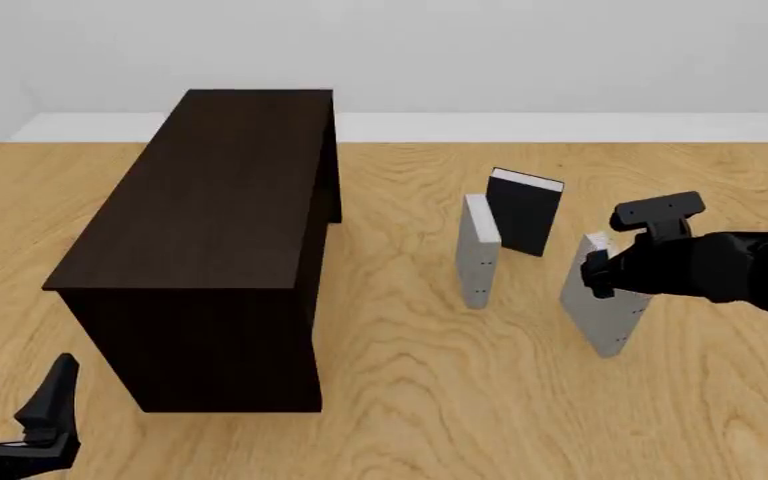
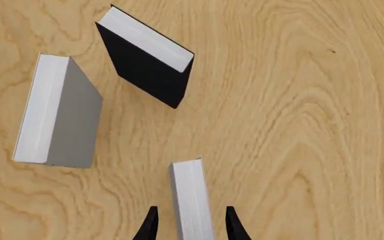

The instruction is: Pick up the book on the right and place it under the cabinet shelf.

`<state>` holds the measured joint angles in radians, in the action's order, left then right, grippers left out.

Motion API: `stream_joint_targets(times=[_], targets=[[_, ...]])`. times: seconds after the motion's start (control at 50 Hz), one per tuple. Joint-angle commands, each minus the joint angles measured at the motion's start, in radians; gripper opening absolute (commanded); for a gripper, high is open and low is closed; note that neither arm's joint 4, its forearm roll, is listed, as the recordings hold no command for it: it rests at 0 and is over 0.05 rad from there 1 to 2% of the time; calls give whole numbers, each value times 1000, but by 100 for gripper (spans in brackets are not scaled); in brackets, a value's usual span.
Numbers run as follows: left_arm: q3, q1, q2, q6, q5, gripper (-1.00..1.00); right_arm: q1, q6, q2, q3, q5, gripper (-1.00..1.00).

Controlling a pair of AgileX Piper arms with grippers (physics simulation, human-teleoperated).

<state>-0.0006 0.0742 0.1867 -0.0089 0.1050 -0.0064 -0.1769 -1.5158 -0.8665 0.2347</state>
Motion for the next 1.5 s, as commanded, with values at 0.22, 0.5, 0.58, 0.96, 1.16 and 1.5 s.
stream_joint_targets(times=[0.22, 0.5, 0.58, 0.96, 1.16, 1.5], targets=[[0, 0, 7, 0, 6, 100, -1, 5, -68, 29, -52, -100], [0, 1, 6, 0, 6, 100, 16, 8, -17, 15, -13, -100], [0, 1, 6, 0, 6, 100, 48, 34, 36, 4, 23, -100], [0, 1, -4, 0, -5, 100, 158, 139, 198, 10, 93, -100], [0, 1, -5, 0, -6, 100, 203, 189, 321, 36, 124, -100], [0, 1, 3, 0, 2, 100, 317, 297, 539, 16, 241, -100]])
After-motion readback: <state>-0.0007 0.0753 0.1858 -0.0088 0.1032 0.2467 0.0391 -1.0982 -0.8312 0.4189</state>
